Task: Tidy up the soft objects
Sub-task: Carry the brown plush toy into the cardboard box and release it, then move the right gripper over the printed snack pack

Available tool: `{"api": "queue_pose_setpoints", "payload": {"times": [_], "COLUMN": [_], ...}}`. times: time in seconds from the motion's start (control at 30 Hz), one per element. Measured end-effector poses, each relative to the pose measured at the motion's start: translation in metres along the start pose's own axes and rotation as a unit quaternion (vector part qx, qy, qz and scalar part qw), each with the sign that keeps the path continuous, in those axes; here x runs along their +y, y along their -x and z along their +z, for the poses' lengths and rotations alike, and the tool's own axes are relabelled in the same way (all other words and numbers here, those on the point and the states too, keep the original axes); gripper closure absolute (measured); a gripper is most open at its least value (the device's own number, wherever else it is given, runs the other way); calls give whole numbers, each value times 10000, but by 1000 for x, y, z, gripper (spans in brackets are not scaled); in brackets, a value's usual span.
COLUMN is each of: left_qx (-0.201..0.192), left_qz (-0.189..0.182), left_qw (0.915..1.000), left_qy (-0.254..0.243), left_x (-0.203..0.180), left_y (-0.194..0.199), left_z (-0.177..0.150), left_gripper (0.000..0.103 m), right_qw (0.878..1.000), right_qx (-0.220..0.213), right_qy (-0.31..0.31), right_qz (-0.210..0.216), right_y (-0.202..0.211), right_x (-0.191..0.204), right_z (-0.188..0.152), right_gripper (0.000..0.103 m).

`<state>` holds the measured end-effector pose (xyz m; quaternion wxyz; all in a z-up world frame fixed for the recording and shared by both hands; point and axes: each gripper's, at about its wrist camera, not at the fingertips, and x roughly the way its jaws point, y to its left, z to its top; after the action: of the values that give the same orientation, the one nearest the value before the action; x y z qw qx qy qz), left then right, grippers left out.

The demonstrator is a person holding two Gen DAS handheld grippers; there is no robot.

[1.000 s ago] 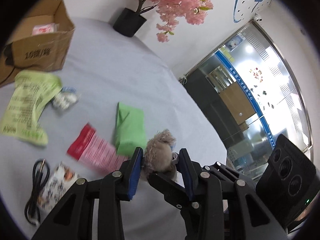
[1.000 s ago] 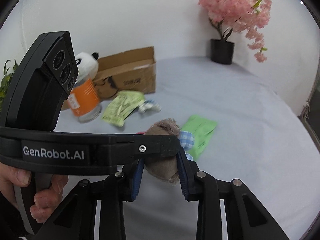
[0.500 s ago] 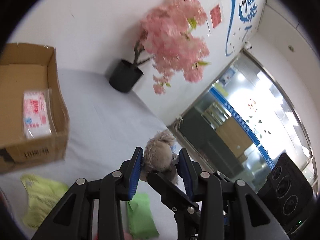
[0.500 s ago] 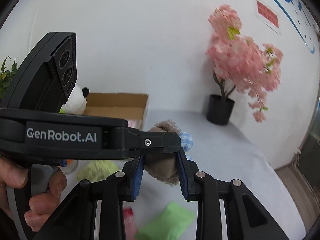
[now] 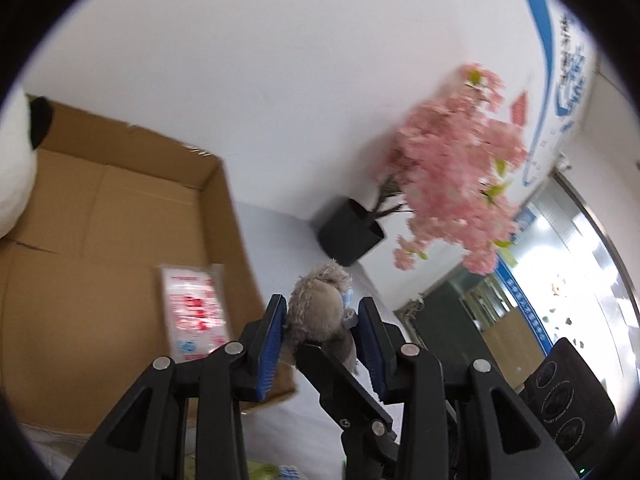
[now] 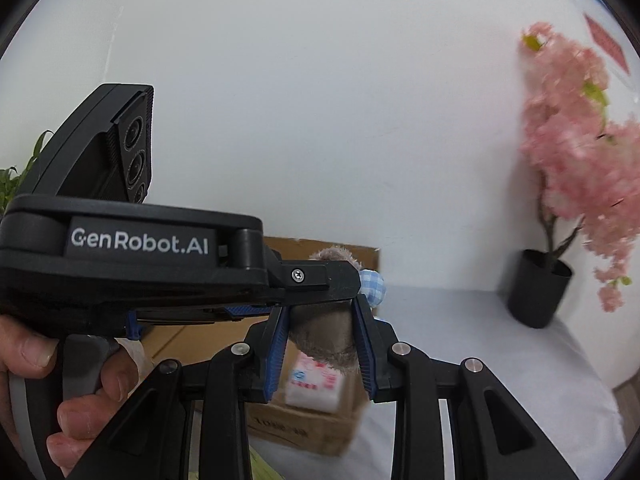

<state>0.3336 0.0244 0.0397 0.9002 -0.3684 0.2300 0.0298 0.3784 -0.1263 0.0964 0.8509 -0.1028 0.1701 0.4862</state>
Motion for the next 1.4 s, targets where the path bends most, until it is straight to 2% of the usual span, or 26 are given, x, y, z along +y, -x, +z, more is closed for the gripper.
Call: {"api": "queue_pose_setpoints", "payload": {"times": [0.13,0.23,0.3,0.37,0.43,0.5,0.57,0.63,0.7,0.73,0.77,0.8,0.87,0.9,0.93,0.97,1.0,1.03,1.07,1.17,1.23,1.33,1.4], "left_qx": [344,648,652,544,425,328,195,58,-51,-52,-21,-43,-84,-106,-133,-158,-173,-210,-260,-87,6,262,436], "left_qz": [518,802,931,1079,1067,1052,1061,1036,1062,1094,1177,1236,1358,1462,1634,1792,1845,1837,1825,1959,1947,1863,1836], "left_qw": [9975,9933,9921,9916,9927,9938,9941,9937,9912,9899,9877,9864,9827,9804,9771,9742,9733,9737,9734,9685,9686,9716,9726], "left_qy": [330,528,522,451,375,141,-105,-413,-790,-903,-1034,-1080,-1253,-1318,-1353,-1361,-1352,-1335,-1358,-1536,-1545,-1434,-1357], "left_x": [23,34,37,34,28,18,7,-6,-18,-22,-25,-26,-30,-32,-34,-34,-35,-35,-36,-38,-35,-27,-20], "left_y": [-12,-22,-21,-13,-2,10,21,31,42,45,50,54,65,70,76,83,89,96,106,122,132,144,151], "left_z": [3,1,1,2,4,7,8,6,-2,-5,-11,-15,-26,-30,-35,-40,-45,-50,-57,-76,-91,-110,-125], "left_gripper": [67,66,65,52,46,43,43,44,63,90,99,99,98,96,85,59,43,22,21,22,22,40,41], "right_qw": [9975,9914,9869,9835,9834,9836,9848,9849,9836,9830,9830,9835,9833,9823,9808,9782,9761,9735,9700,9566,9485,9372,9292], "right_qx": [403,850,1159,1341,1421,1454,1404,1337,1349,1369,1365,1372,1485,1535,1572,1637,1667,1687,1752,1980,2175,2456,2672], "right_qy": [-356,-693,-852,-922,-874,-827,-829,-894,-981,-1000,-985,-921,-767,-762,-801,-909,-1016,-1180,-1304,-1679,-1841,-2069,-2213], "right_qz": [449,713,737,786,712,668,606,639,680,702,729,731,719,757,827,903,952,994,1070,1322,1382,1363,1273], "right_y": [-41,-70,-86,-95,-97,-95,-90,-81,-74,-71,-67,-63,-53,-46,-43,-35,-32,-28,-26,-12,1,21,39], "right_x": [-2,-7,-14,-16,-16,-15,-13,-16,-13,-11,-7,-2,15,23,28,30,32,34,34,44,44,55,57], "right_z": [2,-2,-4,-9,-11,-10,-7,-4,-3,-2,-2,-1,-5,-7,-7,-11,-13,-14,-16,-29,-45,-79,-107], "right_gripper": [73,73,71,71,70,57,34,29,29,35,54,61,63,63,49,23,14,11,11,11,11,11,11]}}
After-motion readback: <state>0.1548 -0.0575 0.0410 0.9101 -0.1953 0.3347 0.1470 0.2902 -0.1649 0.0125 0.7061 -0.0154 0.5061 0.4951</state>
